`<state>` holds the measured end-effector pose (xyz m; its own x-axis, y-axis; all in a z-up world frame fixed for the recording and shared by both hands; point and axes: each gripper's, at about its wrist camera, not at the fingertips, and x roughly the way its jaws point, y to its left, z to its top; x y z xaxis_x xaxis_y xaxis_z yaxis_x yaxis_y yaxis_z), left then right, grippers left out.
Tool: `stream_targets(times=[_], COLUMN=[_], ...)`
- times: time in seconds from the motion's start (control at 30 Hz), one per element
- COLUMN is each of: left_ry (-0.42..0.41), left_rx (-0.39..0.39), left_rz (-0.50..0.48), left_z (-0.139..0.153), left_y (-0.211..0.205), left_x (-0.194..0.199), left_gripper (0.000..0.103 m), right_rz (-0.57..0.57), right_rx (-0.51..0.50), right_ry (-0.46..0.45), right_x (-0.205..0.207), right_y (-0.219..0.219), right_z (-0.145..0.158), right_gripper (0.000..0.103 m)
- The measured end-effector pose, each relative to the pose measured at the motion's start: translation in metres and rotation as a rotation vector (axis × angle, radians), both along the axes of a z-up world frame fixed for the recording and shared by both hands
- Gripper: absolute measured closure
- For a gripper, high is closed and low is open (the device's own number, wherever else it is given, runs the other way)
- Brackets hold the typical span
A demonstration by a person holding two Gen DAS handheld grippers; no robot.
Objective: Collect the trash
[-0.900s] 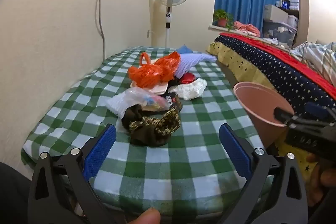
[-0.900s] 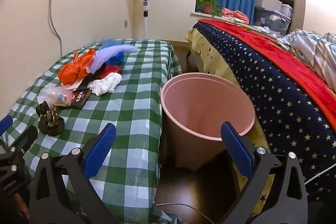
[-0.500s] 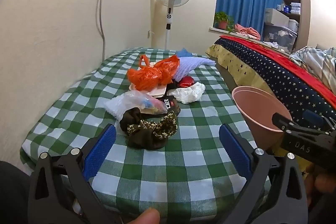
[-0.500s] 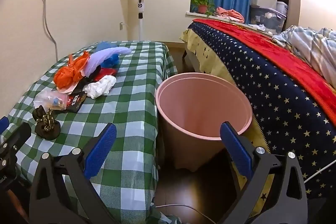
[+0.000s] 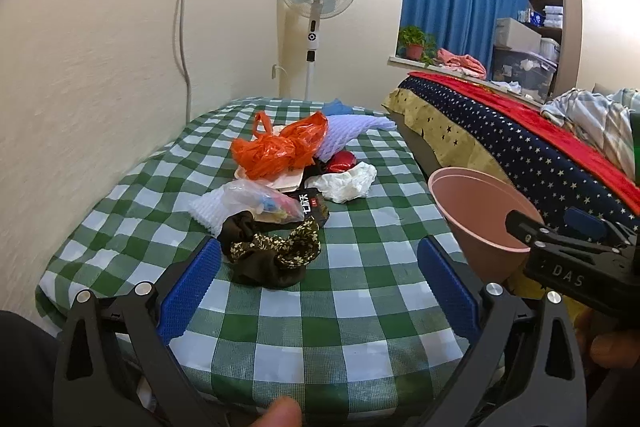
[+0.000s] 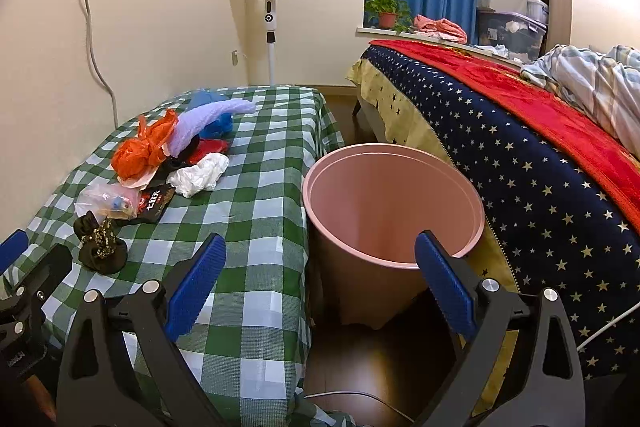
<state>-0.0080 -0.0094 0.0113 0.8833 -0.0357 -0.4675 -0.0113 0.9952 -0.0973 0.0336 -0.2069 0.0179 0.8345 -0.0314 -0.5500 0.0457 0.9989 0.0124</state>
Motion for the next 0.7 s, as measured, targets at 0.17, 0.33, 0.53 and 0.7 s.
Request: stream_targets(times=[0.17,0.33,0.53,0.7], left_ry=[0.018,0.025,0.030,0.031], left_rx=[-0.011,-0.011,-0.027,-0.032], left_rz=[-0.006,-0.008,-0.007,-0.012], left_z=[0.0001,-0.0013,-0.0016,-0.0016], left_y=[0.0023,0.0002,0.0023,0.0003], left_x=[0.0037,0.0042,0.0052,0.0061], left_gripper=[0.008,0.008,0.008,0.008], right_rz=[0.001,0.017,0.007,0.015], right_rx=[-0.018,0.000,-0.044,-0.050], right_ry=[-0.032,0.002,-0.016,-0.011], right_x=[-0.0027,-0.0009,-0.0040,-0.0035], right_y=[0.0024,0.0027,0.0058,0.0074], right_z=[0.0034,0.0012,0.0041,0.0030], right_gripper=[0.010,0.010,0.010,0.010])
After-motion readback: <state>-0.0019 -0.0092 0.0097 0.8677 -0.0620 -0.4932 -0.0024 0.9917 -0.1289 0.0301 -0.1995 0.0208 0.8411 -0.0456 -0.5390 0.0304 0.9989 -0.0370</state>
